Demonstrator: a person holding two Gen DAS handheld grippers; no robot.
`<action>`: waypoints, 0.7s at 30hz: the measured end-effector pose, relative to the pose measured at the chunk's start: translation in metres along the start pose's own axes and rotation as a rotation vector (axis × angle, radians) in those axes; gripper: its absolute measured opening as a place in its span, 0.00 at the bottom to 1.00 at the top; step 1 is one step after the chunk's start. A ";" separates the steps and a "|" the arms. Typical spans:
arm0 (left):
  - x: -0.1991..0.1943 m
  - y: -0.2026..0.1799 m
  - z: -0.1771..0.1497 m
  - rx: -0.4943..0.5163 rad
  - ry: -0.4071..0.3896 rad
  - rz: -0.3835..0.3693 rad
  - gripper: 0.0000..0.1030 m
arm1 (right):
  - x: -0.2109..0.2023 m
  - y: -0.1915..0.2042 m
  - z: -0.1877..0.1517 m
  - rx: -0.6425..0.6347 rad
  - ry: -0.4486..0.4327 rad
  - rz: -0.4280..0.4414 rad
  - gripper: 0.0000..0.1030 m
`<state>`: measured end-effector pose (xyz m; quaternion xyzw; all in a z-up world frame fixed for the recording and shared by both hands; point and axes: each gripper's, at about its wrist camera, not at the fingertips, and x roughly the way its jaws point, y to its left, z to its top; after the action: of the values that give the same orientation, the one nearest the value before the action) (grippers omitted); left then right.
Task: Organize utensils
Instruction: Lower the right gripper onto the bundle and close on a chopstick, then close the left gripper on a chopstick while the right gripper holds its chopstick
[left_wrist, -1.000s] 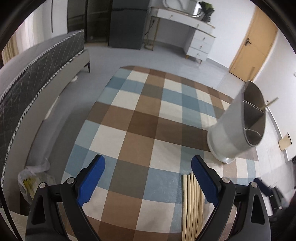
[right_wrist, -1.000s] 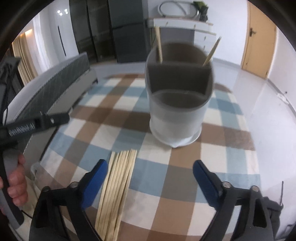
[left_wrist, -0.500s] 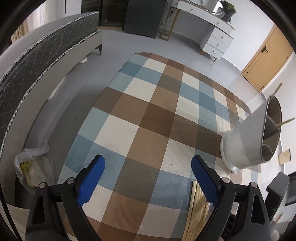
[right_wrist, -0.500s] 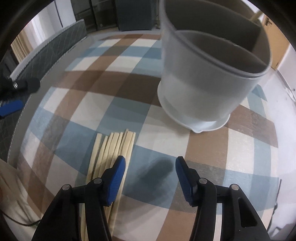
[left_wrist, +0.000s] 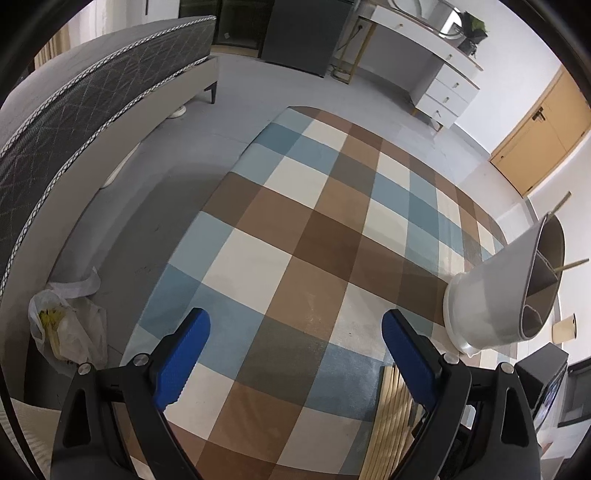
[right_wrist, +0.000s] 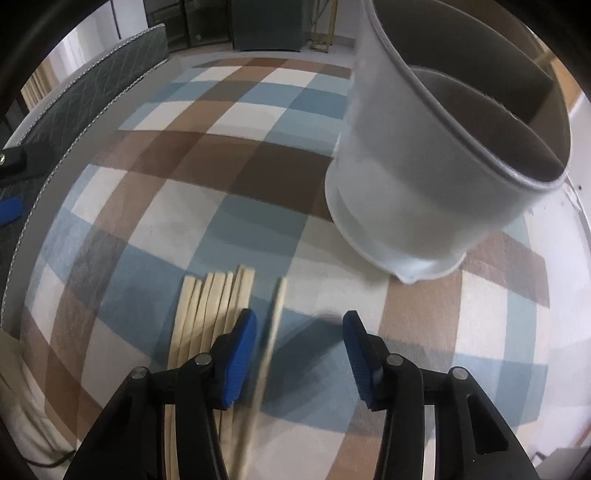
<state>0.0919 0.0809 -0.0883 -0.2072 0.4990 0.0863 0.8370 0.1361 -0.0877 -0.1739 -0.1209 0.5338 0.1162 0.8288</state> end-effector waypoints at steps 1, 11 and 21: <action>-0.001 0.001 0.001 -0.007 0.001 -0.001 0.89 | 0.000 0.000 0.002 0.004 -0.002 0.009 0.41; -0.014 -0.008 -0.002 0.059 -0.054 0.012 0.89 | -0.006 -0.013 -0.004 0.076 -0.065 0.119 0.03; 0.016 -0.036 -0.038 0.214 0.061 0.020 0.89 | -0.052 -0.065 -0.026 0.267 -0.229 0.267 0.03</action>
<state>0.0824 0.0310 -0.1087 -0.1140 0.5326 0.0344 0.8380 0.1132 -0.1605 -0.1321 0.0756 0.4581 0.1663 0.8700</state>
